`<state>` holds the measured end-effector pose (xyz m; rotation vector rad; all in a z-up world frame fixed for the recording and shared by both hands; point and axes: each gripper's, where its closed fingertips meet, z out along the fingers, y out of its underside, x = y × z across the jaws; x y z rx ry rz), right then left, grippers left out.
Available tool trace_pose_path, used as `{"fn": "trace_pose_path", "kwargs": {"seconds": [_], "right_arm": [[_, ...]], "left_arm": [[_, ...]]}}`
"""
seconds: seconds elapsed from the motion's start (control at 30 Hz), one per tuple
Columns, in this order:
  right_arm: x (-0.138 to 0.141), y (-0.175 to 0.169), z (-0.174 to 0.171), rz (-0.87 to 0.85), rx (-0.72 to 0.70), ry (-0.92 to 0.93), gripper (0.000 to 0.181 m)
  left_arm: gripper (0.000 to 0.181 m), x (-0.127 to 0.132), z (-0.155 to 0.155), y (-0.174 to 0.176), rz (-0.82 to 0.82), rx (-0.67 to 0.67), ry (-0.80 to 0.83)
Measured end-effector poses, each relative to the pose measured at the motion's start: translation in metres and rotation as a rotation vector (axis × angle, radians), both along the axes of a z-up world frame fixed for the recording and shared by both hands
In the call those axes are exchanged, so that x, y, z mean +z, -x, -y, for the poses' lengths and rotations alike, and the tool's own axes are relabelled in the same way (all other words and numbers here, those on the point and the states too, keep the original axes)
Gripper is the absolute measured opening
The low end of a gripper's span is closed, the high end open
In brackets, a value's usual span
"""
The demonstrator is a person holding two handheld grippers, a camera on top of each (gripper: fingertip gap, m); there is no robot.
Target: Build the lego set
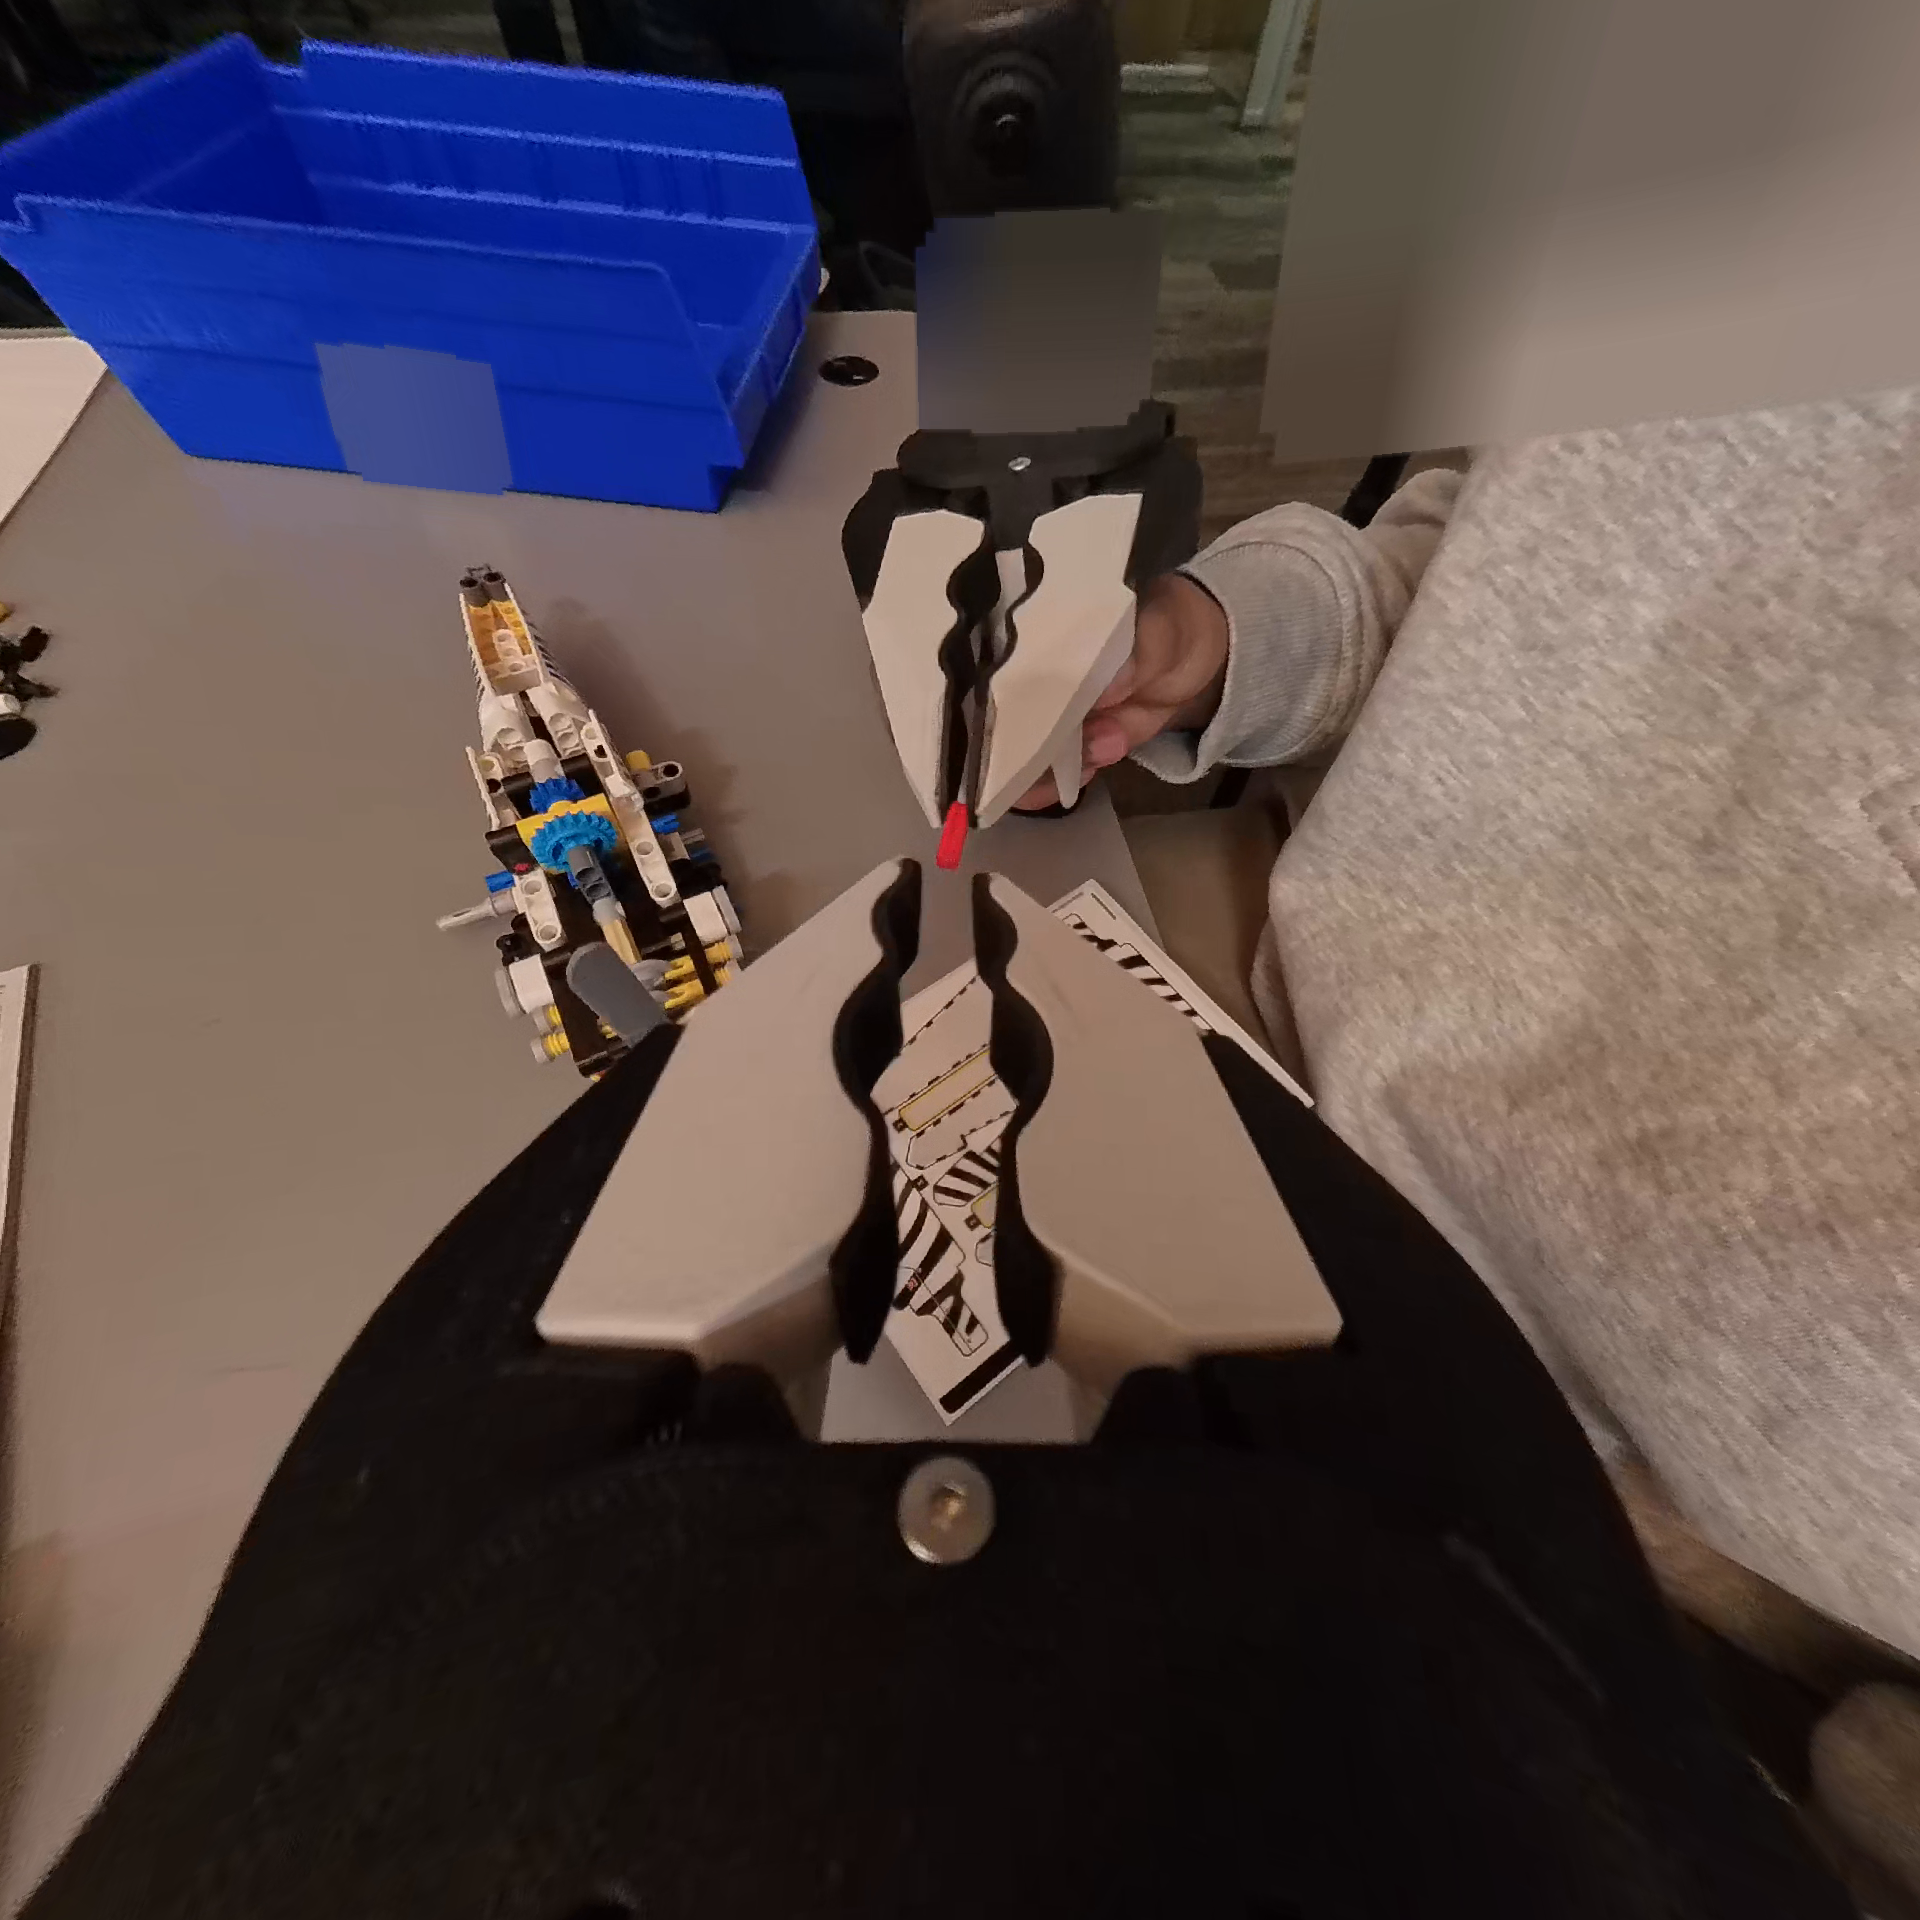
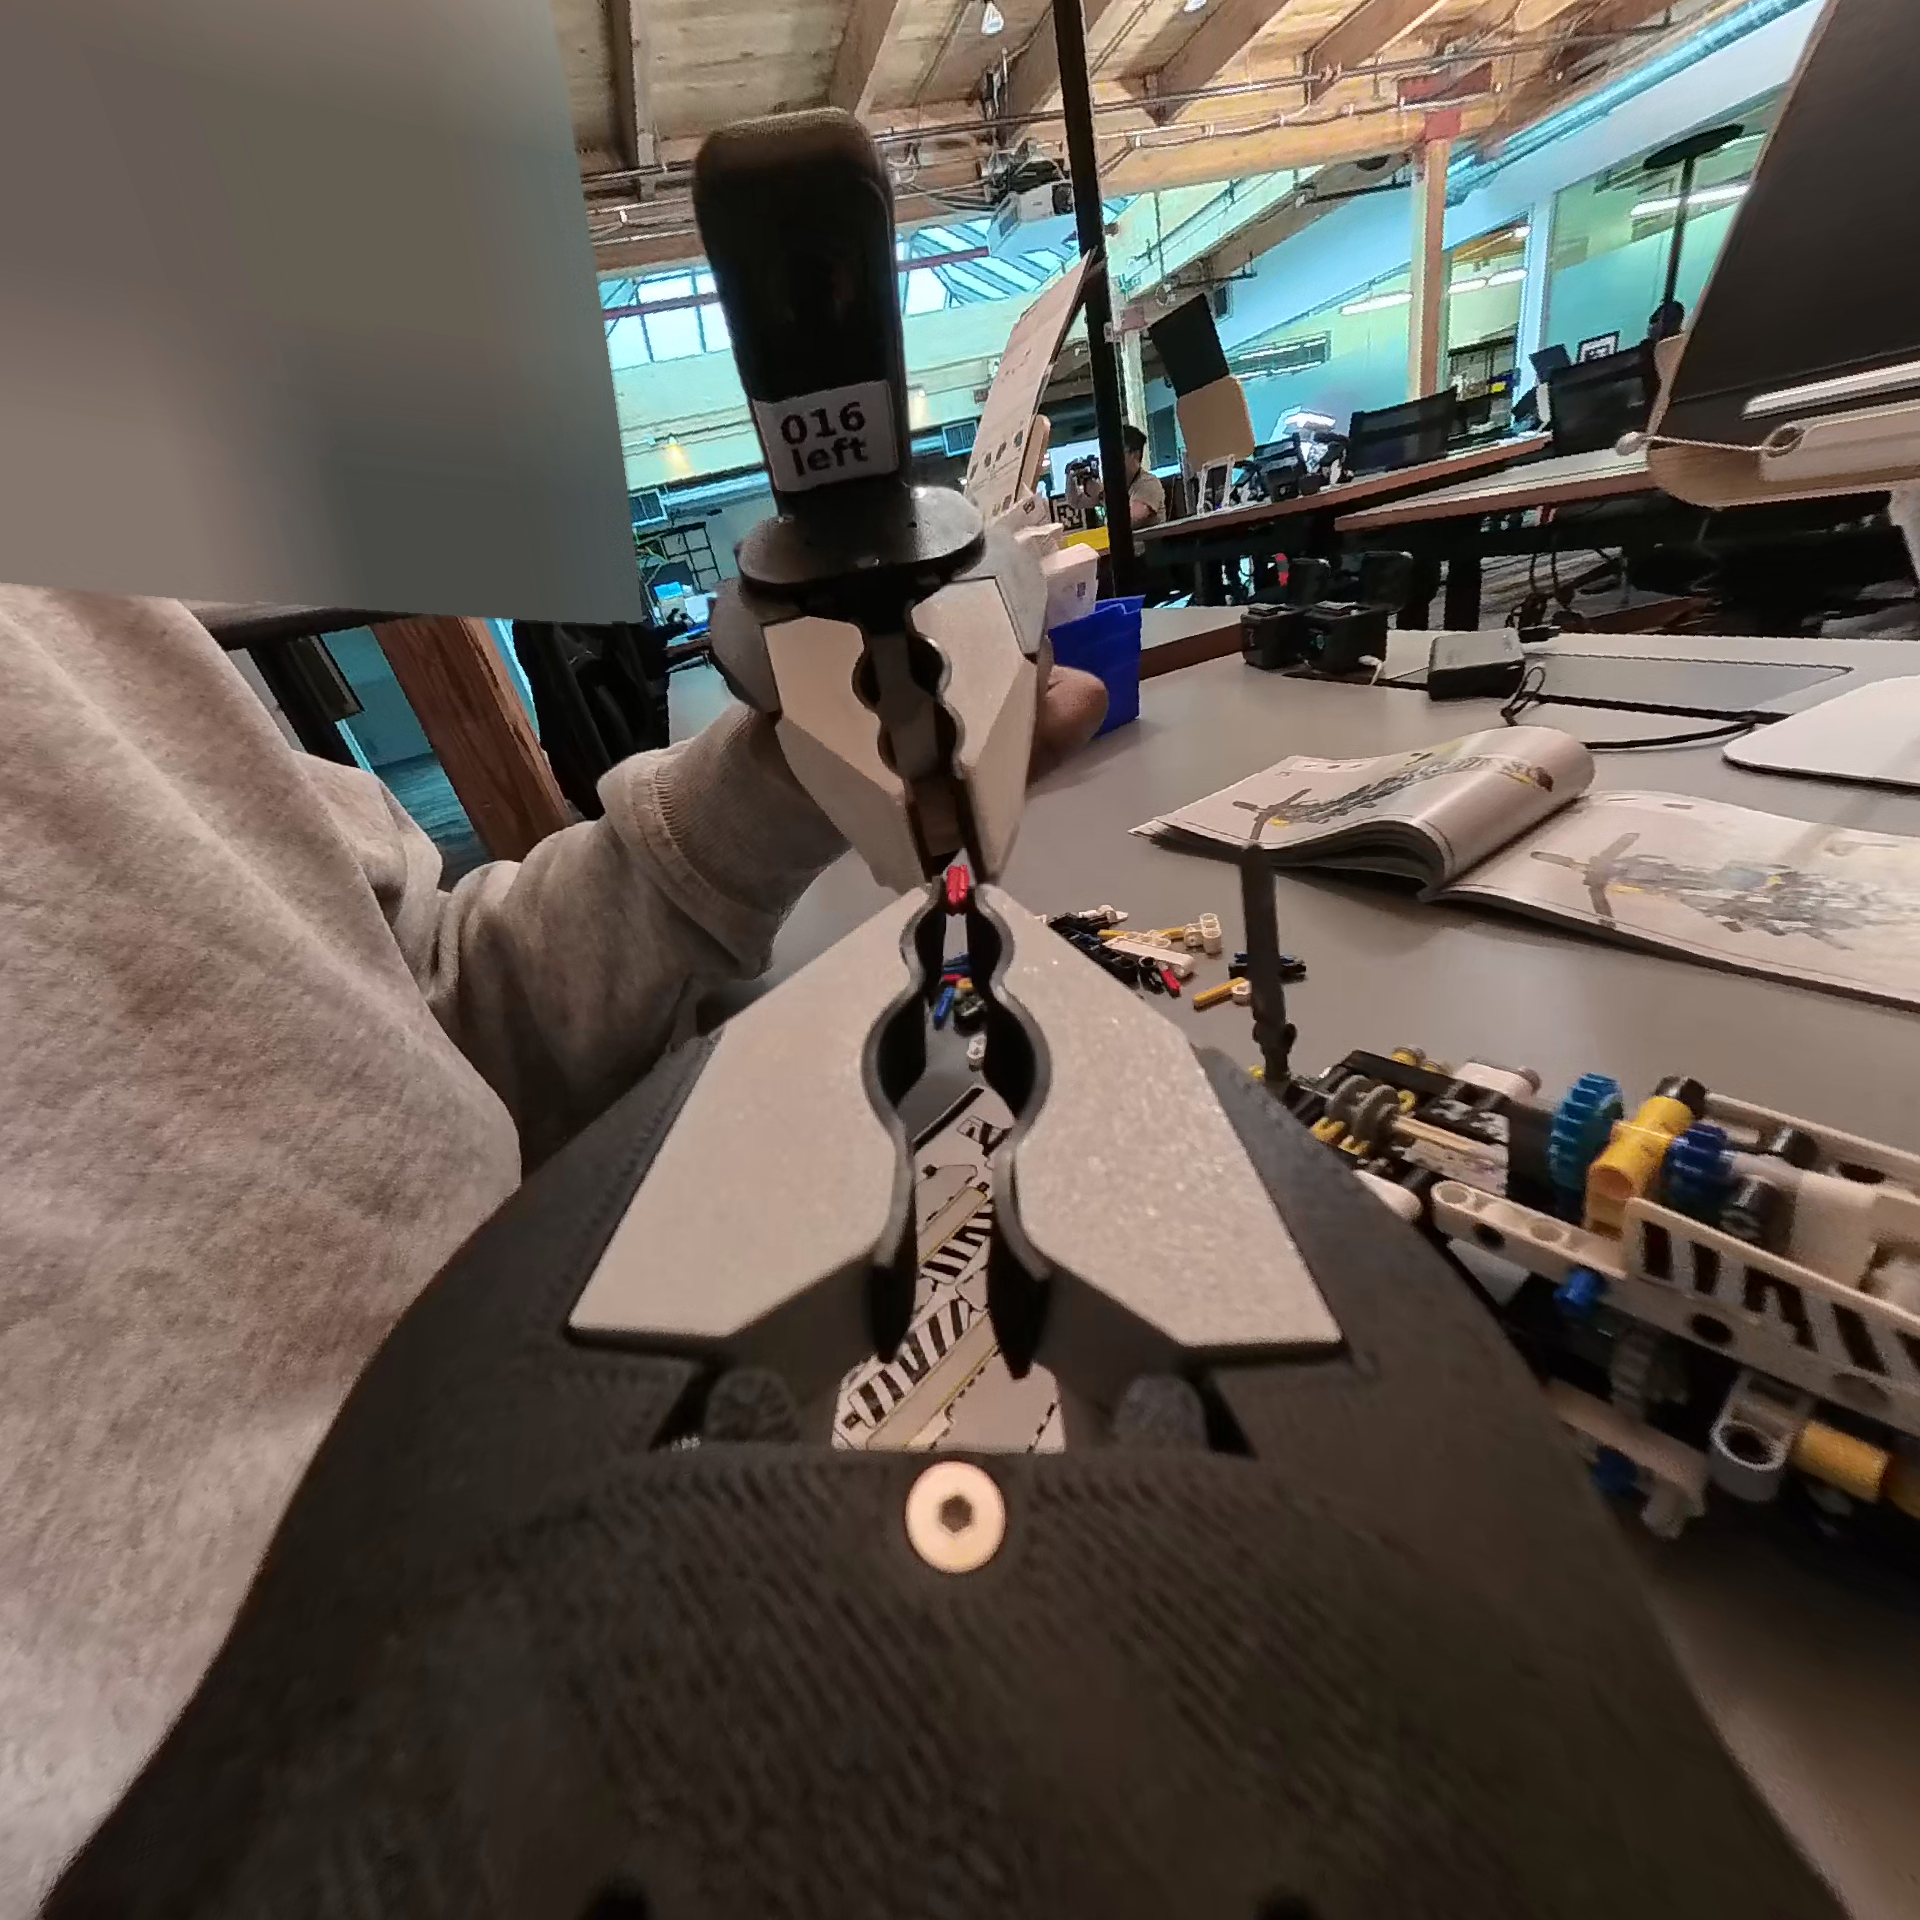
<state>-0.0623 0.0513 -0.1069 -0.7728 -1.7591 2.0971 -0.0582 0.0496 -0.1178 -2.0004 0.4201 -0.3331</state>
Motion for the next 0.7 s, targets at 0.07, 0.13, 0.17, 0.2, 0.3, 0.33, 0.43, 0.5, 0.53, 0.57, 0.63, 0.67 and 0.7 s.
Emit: {"fn": "trace_pose_path", "kwargs": {"seconds": [0.07,0.13,0.17,0.2,0.3,0.33,0.43,0.5,0.53,0.57,0.63,0.67,0.7], "right_arm": [[0.0,0.001,0.001,-0.009,-0.013,-0.013,0.001],[-0.001,0.006,0.0,-0.014,-0.046,-0.027,0.002],[-0.002,0.01,-0.001,-0.018,-0.072,-0.036,0.001],[-0.001,0.013,-0.003,-0.024,-0.098,-0.04,0.002],[0.003,0.012,-0.005,-0.048,-0.115,-0.016,0.002],[0.005,0.009,-0.008,-0.058,-0.115,0.011,0.002],[0.014,-0.003,-0.022,-0.064,-0.107,0.127,0.0],[0.018,-0.009,-0.033,-0.072,-0.107,0.178,0.0],[0.019,-0.011,-0.039,-0.077,-0.112,0.194,0.001],[0.021,-0.012,-0.044,-0.08,-0.116,0.211,0.0],[0.022,-0.013,-0.053,-0.08,-0.12,0.244,0.001],[0.023,-0.013,-0.056,-0.076,-0.119,0.263,0.0],[0.023,-0.013,-0.058,-0.071,-0.116,0.28,0.0]], "left_arm": [[0.014,-0.002,-0.002,0.002,-0.014,0.015,0.004],[0.02,0.0,-0.002,0.005,-0.016,0.032,-0.01],[0.022,0.003,-0.003,0.007,-0.01,0.042,-0.027],[0.024,0.007,-0.005,0.008,0.001,0.053,-0.053],[0.026,0.025,-0.022,0.024,0.065,0.166,-0.177],[0.027,0.029,-0.028,0.026,0.111,0.189,-0.219],[0.034,0.038,-0.039,0.019,0.253,0.212,-0.295],[0.035,0.038,-0.04,0.02,0.287,0.273,-0.335],[0.035,0.035,-0.04,0.022,0.283,0.32,-0.347],[0.035,0.031,-0.039,0.026,0.266,0.368,-0.354],[0.034,0.021,-0.035,0.034,0.231,0.483,-0.367],[0.034,0.017,-0.033,0.037,0.228,0.541,-0.379],[0.033,0.014,-0.031,0.038,0.246,0.586,-0.397]]}}
